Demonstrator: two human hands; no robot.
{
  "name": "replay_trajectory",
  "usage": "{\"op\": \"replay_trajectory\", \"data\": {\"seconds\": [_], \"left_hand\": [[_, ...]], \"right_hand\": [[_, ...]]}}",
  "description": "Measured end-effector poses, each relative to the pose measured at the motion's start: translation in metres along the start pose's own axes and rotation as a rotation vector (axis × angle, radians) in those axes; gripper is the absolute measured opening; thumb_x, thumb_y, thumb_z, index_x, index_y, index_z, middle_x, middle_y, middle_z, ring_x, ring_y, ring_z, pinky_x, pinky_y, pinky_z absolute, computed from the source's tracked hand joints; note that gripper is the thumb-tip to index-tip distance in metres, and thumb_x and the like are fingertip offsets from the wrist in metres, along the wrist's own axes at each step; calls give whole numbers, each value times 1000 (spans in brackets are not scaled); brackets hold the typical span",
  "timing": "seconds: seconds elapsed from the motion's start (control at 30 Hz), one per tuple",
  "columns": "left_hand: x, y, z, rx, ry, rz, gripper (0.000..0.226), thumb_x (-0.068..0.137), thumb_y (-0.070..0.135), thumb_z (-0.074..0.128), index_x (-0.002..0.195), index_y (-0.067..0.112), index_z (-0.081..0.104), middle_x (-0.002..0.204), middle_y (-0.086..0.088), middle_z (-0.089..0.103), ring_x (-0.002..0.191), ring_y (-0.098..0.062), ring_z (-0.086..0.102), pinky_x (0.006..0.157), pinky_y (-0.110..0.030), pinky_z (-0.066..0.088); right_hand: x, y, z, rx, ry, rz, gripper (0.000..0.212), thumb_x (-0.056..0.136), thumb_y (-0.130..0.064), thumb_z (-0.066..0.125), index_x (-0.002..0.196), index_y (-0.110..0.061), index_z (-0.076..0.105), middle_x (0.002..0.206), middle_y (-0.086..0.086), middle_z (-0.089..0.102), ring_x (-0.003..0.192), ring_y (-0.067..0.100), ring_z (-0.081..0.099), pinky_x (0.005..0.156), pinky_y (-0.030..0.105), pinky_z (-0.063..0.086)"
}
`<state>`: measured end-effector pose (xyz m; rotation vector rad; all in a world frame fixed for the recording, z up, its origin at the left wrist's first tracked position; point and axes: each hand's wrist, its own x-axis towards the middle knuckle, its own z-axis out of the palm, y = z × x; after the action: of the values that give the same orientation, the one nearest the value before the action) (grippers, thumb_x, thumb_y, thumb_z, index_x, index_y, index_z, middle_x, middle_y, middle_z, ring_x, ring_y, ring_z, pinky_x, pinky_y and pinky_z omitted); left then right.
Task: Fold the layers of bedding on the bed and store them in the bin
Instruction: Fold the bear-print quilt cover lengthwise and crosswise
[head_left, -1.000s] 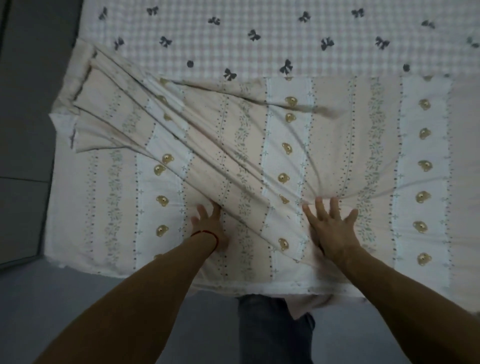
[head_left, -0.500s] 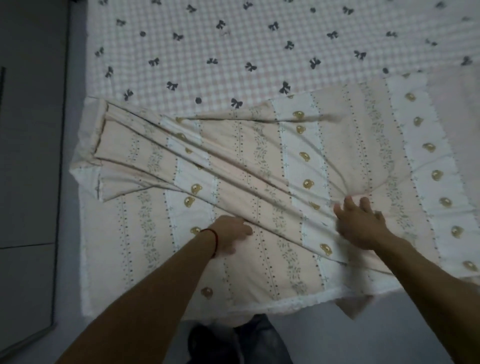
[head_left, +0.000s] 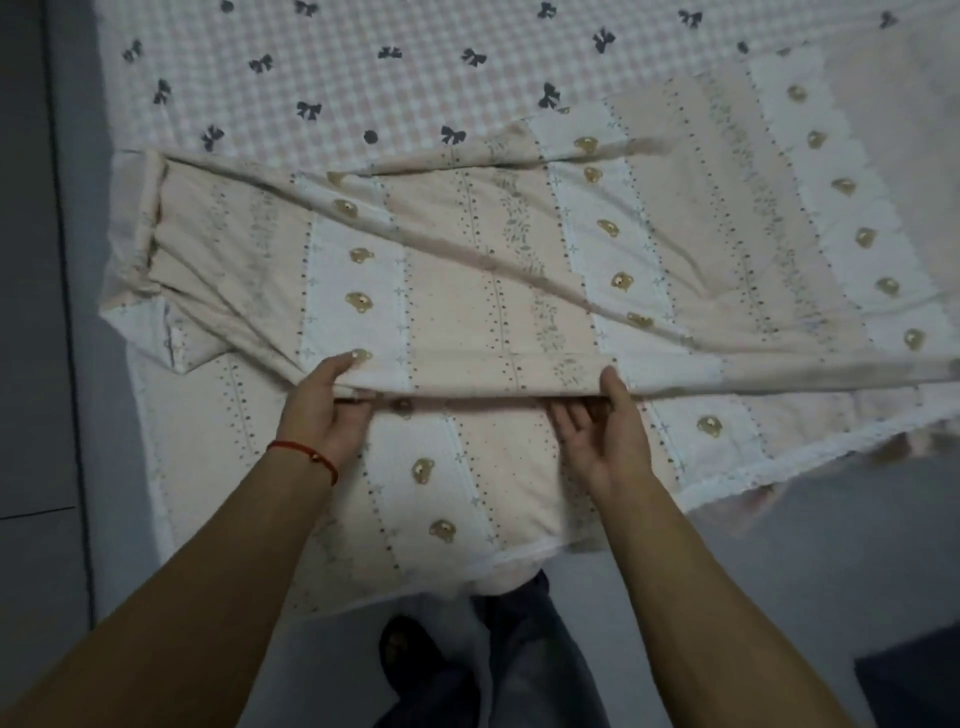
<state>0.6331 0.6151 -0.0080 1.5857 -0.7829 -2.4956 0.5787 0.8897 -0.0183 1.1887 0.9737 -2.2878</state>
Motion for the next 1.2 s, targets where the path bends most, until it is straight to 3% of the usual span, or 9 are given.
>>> {"op": "replay_trajectory", "data": {"seconds": [0.13,0.27,0.33,0.43,0.6,0.87,1.03,1.13,1.2], "left_hand": [[-44,-18,-43,154,72,53,33,91,10,70,124,6,67,124,-10,71,112,-24,69,77,-29,61],[-96,-66,-69,347,111,133,29,95,8,67,123,1,65,116,-5,70,74,-8,73,58,-20,57],[-99,-94,-86,412,120,34,34,94,9,68,125,-4,64,114,-10,68,73,-15,72,60,-29,60],[-86,-110,-106,512,157,-36,36,86,16,78,117,1,70,116,-19,71,99,-34,70,84,-50,58],[-94,-113,-124,506,137,90,22,87,18,78,108,15,74,107,-7,76,99,-32,71,91,-53,56],[-86,-124,-149,587,112,-14,50,77,25,84,122,9,69,115,-9,73,106,-33,68,99,-57,52],[-83,-110,-151,467,149,-136,38,79,20,85,113,6,74,112,-15,74,106,-36,69,95,-54,55],[-75,-71,-148,228,152,-153,32,90,16,73,121,10,68,119,-11,72,112,-30,67,100,-48,53],[-64,-35,-138,53,145,-116,31,94,21,66,123,10,66,119,-13,72,113,-30,66,103,-48,50]], "right_hand": [[-26,-11,-18,-47,137,-138,39,92,-15,74,128,-6,64,121,13,73,109,28,72,93,47,59],[-42,-13,-61,-171,299,-292,30,90,-9,75,120,-8,69,112,7,77,92,21,74,71,30,59],[-40,-7,-81,-232,341,-272,19,92,-9,73,111,-9,70,108,8,76,75,18,71,58,26,54],[-38,-7,-94,-310,366,-267,4,96,-11,69,97,-9,67,90,12,68,53,16,55,51,27,50],[-55,-11,-103,-393,366,-434,24,96,-11,70,118,-5,67,104,5,75,75,13,69,60,25,56],[-55,13,-129,-464,464,-363,28,96,-15,70,120,-2,67,102,6,74,76,15,64,56,23,56],[-69,34,-117,-990,694,-598,54,86,-26,78,129,-12,48,128,13,56,113,30,57,99,44,51],[-77,69,-77,-1428,366,-931,46,90,-27,73,131,-19,54,135,7,52,126,27,47,107,48,40],[-73,91,-52,-1610,59,-975,35,93,-29,69,126,-24,60,132,0,56,126,22,47,104,44,35]]}}
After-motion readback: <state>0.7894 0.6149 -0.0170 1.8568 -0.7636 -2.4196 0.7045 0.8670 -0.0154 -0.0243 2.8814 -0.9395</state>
